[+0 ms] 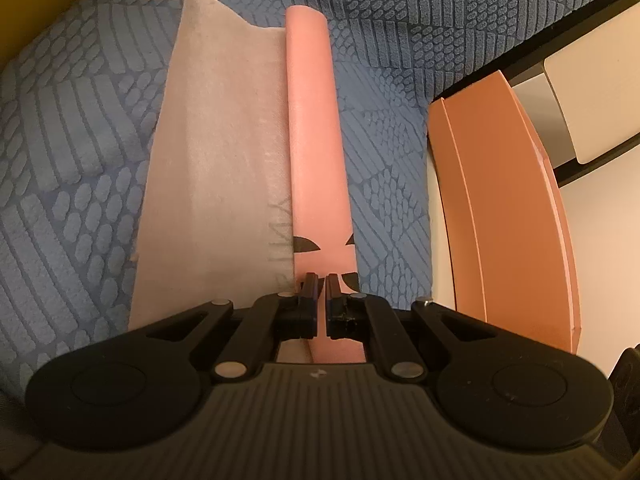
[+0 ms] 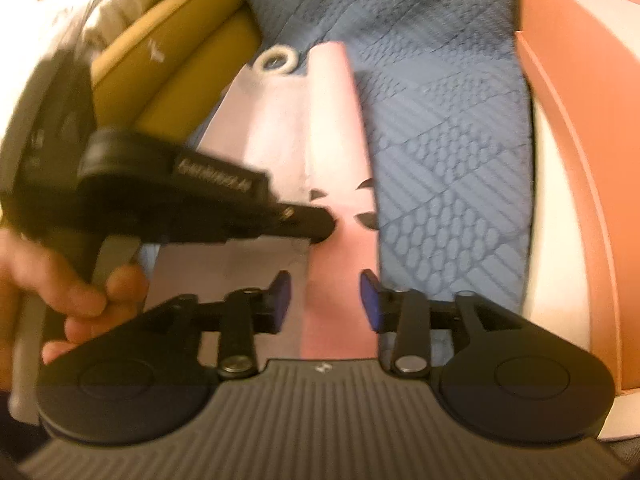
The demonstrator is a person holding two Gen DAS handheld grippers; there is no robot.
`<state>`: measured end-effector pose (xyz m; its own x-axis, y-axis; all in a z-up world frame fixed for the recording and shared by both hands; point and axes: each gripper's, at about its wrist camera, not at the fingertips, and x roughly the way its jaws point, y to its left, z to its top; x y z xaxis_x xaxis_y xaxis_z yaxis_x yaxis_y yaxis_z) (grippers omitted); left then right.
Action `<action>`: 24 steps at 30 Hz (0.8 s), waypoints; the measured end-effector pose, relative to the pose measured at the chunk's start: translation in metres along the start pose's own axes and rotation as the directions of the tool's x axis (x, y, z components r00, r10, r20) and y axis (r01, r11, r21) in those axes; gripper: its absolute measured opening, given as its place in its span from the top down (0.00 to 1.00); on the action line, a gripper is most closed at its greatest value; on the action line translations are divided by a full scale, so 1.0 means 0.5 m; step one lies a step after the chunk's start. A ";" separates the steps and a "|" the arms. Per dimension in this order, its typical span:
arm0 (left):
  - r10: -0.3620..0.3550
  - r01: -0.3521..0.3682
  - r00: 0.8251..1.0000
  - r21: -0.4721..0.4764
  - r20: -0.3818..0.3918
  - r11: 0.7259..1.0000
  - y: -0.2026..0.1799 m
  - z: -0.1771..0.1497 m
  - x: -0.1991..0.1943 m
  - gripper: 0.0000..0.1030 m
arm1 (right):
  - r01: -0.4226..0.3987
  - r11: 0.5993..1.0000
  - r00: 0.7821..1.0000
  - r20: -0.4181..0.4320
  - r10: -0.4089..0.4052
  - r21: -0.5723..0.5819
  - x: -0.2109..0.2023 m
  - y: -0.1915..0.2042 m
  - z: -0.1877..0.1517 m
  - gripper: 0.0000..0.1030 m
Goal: Organize objects
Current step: 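Roll the pink strip further over the white tissue with both tools pinching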
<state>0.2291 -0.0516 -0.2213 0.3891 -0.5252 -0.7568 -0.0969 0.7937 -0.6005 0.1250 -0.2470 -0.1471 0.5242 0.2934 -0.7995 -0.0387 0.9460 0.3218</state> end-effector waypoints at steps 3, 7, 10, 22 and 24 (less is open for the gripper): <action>-0.003 0.003 1.000 -0.006 0.000 1.000 0.002 0.001 -0.001 0.94 | 0.013 0.998 1.000 0.002 -0.013 0.062 -0.004 -0.026 0.003 0.59; -0.004 0.004 1.000 -0.008 0.000 1.000 -0.003 0.004 0.006 0.94 | -0.031 0.988 1.000 0.004 0.031 0.153 -0.004 -0.059 0.002 0.58; -0.005 0.005 1.000 -0.013 0.002 1.000 -0.002 0.005 0.005 0.94 | -0.070 0.981 0.998 0.007 0.070 0.181 0.002 -0.057 -0.002 0.58; 0.002 -0.001 1.000 -0.026 0.012 1.000 0.004 0.001 0.001 0.94 | -0.143 0.969 0.990 0.032 0.139 0.201 0.017 -0.039 -0.008 0.79; 0.004 -0.004 1.000 -0.031 0.013 0.999 0.004 0.003 0.001 0.94 | -0.121 0.976 0.993 0.024 0.118 0.180 0.020 -0.032 -0.006 0.84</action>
<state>0.2304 -0.0500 -0.2226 0.4008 -0.5176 -0.7559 -0.1271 0.7857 -0.6054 0.1284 -0.2590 -0.1618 0.5359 0.3998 -0.7436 0.0518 0.8635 0.5016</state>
